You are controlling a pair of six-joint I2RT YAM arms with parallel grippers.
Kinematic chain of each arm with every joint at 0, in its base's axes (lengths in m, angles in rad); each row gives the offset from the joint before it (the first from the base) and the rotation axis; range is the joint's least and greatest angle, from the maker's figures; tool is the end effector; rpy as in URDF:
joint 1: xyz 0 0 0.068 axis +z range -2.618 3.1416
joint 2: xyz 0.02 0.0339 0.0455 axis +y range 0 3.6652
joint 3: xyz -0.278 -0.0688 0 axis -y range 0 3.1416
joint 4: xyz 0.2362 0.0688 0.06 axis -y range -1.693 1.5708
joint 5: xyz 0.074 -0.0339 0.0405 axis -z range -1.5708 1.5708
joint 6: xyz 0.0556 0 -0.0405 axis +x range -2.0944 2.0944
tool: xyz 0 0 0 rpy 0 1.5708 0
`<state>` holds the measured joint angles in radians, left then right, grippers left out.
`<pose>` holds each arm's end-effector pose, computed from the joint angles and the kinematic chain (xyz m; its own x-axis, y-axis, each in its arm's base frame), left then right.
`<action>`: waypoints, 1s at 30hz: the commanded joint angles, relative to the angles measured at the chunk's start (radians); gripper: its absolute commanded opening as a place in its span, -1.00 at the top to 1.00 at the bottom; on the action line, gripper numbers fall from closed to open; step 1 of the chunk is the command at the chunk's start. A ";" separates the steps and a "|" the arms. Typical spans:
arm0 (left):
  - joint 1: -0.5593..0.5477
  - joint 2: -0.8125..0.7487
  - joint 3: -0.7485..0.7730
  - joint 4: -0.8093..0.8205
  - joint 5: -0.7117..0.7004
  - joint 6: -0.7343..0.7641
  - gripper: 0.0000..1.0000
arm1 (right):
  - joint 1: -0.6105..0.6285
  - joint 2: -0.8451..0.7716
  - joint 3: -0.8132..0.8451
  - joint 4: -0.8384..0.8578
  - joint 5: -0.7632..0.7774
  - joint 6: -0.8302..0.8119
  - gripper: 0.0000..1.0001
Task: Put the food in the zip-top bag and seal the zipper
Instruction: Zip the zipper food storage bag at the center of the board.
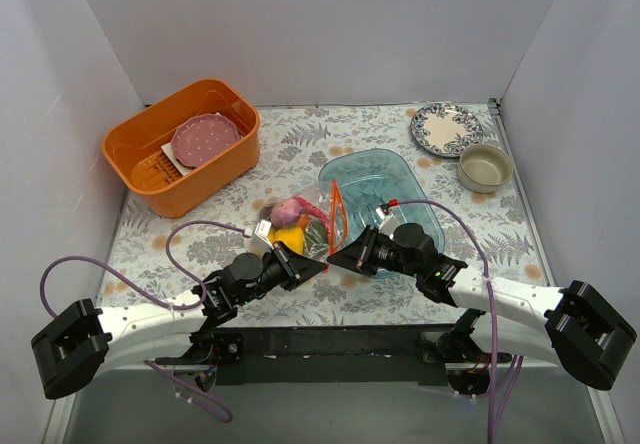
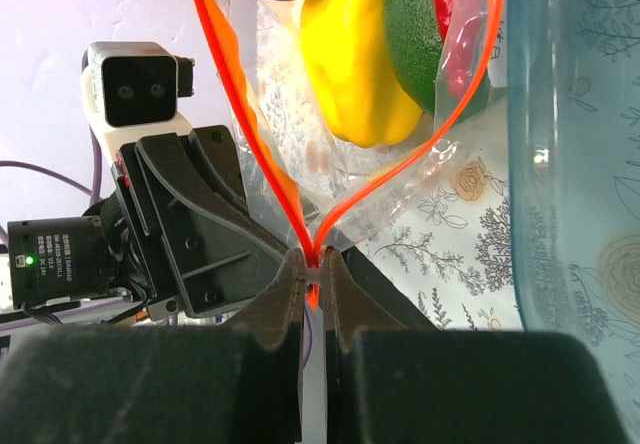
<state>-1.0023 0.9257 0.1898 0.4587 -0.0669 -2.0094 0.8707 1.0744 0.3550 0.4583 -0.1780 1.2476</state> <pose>0.1069 -0.1604 0.1861 -0.6673 -0.6333 0.3919 -0.4758 -0.0423 -0.8786 0.1401 0.1816 0.2142 -0.8711 0.4145 -0.2635 -0.1164 0.3470 0.9306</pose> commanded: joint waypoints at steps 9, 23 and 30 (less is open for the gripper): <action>-0.004 -0.125 -0.038 -0.161 0.065 -0.138 1.00 | -0.021 -0.001 0.085 0.066 0.074 -0.031 0.88; -0.004 -0.154 -0.009 -0.245 0.128 -0.129 1.00 | -0.070 0.029 0.134 0.043 0.069 -0.062 0.88; -0.004 -0.209 -0.012 -0.304 0.131 -0.138 1.00 | -0.127 0.032 0.144 0.039 0.028 -0.076 0.88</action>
<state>-0.9966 0.7452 0.1734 0.2684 -0.0109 -2.0125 0.7994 1.1103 0.4324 0.4210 -0.2043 1.1973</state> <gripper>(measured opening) 0.013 0.090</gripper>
